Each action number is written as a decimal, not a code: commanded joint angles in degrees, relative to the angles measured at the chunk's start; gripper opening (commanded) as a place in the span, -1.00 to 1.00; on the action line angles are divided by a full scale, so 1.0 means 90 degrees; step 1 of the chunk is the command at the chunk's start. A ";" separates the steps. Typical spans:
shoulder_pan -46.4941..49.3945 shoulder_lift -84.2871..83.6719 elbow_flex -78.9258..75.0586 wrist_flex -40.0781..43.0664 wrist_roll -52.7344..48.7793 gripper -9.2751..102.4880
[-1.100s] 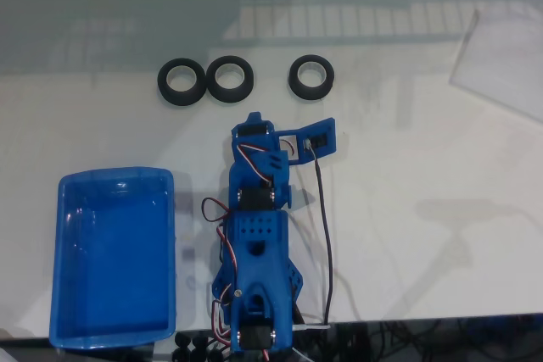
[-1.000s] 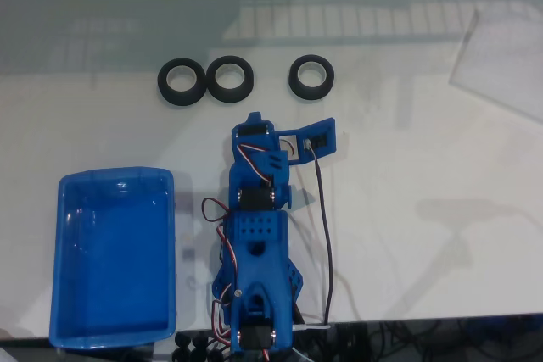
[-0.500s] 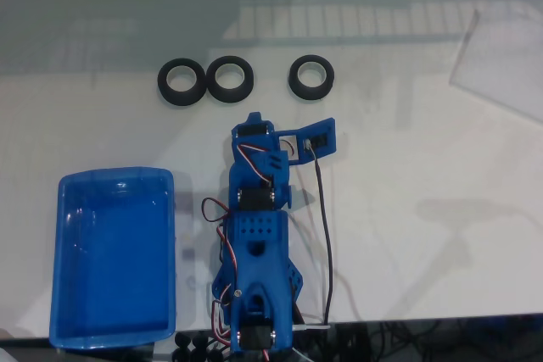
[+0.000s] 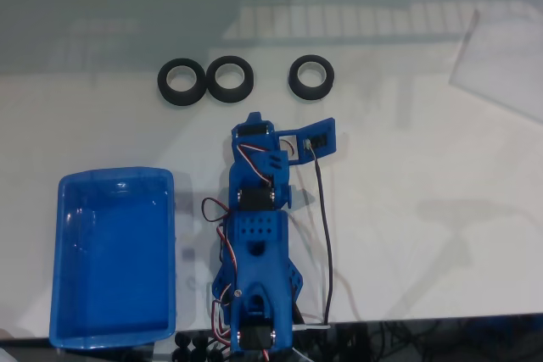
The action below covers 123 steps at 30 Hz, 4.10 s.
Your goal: Grasp all tape and put them in the bin.
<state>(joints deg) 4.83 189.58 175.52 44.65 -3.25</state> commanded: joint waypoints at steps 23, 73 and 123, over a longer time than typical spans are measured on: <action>-0.0156 -0.1748 -0.1367 0.0010 -0.0352 -0.33; -0.0723 -1.3916 -1.1338 0.2793 -0.1631 -0.71; -0.7842 -0.6826 -0.8457 0.4863 -0.0264 -0.83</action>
<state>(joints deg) -60.64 125.33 97.29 89.21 -6.94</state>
